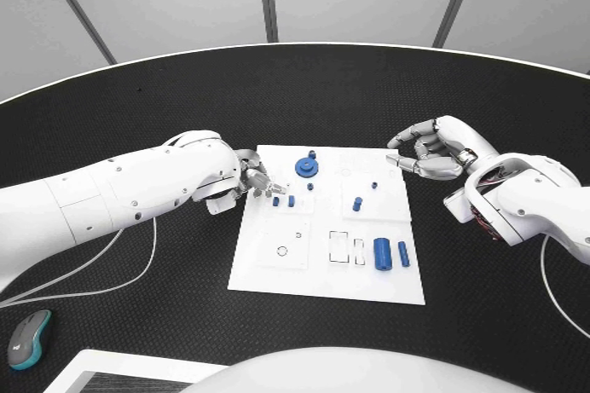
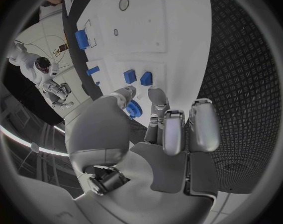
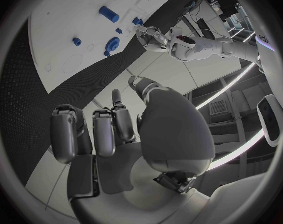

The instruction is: Assemble the parts on the task board

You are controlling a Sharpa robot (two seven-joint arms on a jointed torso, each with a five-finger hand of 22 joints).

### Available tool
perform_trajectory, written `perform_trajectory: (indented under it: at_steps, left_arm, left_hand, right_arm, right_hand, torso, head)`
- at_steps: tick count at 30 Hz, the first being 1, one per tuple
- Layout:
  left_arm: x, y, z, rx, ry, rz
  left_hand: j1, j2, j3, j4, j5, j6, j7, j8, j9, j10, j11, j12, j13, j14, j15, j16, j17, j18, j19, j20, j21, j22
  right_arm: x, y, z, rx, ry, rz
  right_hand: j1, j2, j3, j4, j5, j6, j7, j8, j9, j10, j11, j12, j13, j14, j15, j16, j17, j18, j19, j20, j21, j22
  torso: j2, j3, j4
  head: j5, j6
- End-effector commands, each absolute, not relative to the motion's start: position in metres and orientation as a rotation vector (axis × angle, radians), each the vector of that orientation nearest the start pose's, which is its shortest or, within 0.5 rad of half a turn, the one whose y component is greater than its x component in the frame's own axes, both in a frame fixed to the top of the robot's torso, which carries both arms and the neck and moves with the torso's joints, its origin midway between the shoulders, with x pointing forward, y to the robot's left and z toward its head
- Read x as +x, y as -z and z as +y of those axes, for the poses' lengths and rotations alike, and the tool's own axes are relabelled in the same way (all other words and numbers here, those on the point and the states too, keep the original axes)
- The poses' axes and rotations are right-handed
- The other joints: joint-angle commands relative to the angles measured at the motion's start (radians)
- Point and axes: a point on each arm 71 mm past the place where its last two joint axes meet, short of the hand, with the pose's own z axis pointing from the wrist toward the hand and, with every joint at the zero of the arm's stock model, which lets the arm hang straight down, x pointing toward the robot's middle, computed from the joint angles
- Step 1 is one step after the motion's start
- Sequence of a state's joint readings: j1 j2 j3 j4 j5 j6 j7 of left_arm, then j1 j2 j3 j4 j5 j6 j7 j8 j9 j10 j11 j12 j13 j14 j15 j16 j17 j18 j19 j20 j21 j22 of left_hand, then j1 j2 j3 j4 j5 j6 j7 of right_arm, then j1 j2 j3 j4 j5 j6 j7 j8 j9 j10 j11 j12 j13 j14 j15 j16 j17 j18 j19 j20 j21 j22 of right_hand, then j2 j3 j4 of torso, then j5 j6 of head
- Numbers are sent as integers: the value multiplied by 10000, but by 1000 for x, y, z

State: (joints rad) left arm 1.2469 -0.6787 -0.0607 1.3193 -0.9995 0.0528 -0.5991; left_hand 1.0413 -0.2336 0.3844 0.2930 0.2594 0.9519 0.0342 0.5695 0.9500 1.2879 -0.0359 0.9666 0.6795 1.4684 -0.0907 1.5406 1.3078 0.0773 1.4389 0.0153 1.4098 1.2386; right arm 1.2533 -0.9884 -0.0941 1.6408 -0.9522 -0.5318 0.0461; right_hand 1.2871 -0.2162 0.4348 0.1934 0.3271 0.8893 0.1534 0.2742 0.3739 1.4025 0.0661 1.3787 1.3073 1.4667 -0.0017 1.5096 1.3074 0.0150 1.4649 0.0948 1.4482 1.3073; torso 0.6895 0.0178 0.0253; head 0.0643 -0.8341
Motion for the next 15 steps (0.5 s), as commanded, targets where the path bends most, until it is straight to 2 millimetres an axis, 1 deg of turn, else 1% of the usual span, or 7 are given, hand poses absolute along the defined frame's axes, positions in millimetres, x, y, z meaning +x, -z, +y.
perform_trajectory:
  at_steps: [1,7,8,10,11,12,15]
  left_arm:
    - [518,222,202,-3833,3398,22614]
    - [518,216,203,-4351,4619,21865]
    - [519,214,202,-4447,5055,21618]
    - [520,209,197,-4566,6185,21005]
    - [521,207,194,-4539,6676,20713]
    - [522,204,191,-4465,7147,20418]
    - [523,198,182,-4081,8159,19678]
  left_hand:
    - [-87,9,-63,7,-33,-71,29,31,-17,-71,17,-69,-26,914,-14,54,2279,-84,-20,6,-67,-18]
    - [-123,108,-156,2,1,-147,51,-5,-30,-193,36,-219,-236,911,1,49,2271,-47,-99,11,-166,-194]
    - [69,136,-215,-40,98,-644,237,-251,-105,-878,198,-956,-1071,834,128,-105,2063,136,-554,22,-714,-1142]
    - [755,164,-159,-94,152,-1414,628,-609,-261,-1765,558,-1366,-1259,0,438,-1517,227,562,-1875,234,-2285,-3555]
    - [1514,270,105,-164,153,-1873,909,-819,-436,-2392,852,-1550,-1366,-671,689,-2321,-717,803,-2818,466,-3471,-5109]
    - [2100,254,365,-360,184,-2116,1067,-1012,-629,-2844,956,-1717,-1461,-1175,807,-2902,-1409,1001,-3419,564,-4272,-6160]
    - [2868,171,820,-601,156,-2156,1256,-1243,-1074,-3345,1140,-1849,-1645,-2223,996,-4011,-2738,1045,-3703,803,-4905,-6580]
  right_arm:
    - [468,160,-245,3263,-8856,15371]
    - [469,160,-246,3265,-8831,15359]
    - [469,161,-246,3266,-8824,15356]
    - [470,161,-246,3273,-8809,15350]
    - [470,161,-246,3275,-8803,15345]
    - [470,161,-246,3275,-8799,15340]
    - [471,161,-246,3276,-8783,15330]
  right_hand:
    - [-5,-111,-9,47,26,-49,0,26,6,-25,6,-68,707,758,-88,-36,1491,176,527,-45,-47,1704]
    - [-5,-111,-9,47,26,-49,0,26,6,-25,6,-68,707,758,-88,-36,1491,176,527,-45,-47,1704]
    - [-5,-111,-9,47,26,-49,0,26,6,-25,6,-68,707,758,-88,-36,1491,176,527,-45,-47,1704]
    - [-17,-111,-13,57,28,-51,1,26,6,-33,7,-77,698,756,-87,-41,1483,180,520,-45,-65,1691]
    - [-17,-111,-13,57,28,-51,1,26,6,-33,7,-77,698,756,-87,-41,1483,180,520,-45,-65,1691]
    - [-17,-111,-13,57,29,-51,1,26,6,-39,7,-84,692,755,-87,-44,1477,182,517,-45,-71,1686]
    - [-21,-110,-10,68,41,-63,1,27,5,-199,7,-268,520,704,-85,-158,1287,229,438,-43,-260,1550]
  torso:
    - [-6,9,2]
    - [-27,14,-6]
    - [-27,15,-5]
    - [-35,27,-4]
    - [-23,26,-1]
    - [-11,21,0]
    - [2,15,-14]
  head:
    - [-6,25]
    - [-27,108]
    - [-36,132]
    - [-75,199]
    - [-91,235]
    - [-113,271]
    - [-164,349]
